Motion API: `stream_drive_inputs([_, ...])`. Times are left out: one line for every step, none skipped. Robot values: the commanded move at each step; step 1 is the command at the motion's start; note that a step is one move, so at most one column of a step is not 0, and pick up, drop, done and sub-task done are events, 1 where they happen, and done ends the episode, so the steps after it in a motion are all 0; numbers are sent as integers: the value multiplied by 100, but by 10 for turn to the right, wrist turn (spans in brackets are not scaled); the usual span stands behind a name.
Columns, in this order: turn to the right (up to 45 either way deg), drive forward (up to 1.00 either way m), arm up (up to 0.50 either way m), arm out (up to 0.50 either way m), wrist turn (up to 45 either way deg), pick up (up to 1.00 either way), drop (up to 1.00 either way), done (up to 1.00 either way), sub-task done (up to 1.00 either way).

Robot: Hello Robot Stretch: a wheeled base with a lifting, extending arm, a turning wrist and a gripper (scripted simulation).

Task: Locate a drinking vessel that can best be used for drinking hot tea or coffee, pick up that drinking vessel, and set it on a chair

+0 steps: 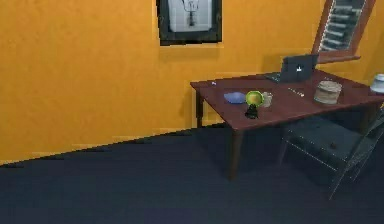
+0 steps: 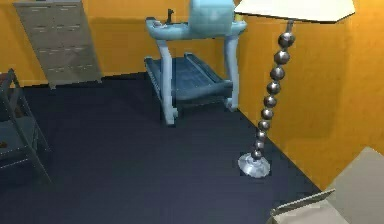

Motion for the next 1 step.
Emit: stream_drive_inputs([0, 80, 0, 0, 0, 0, 0, 0, 0])
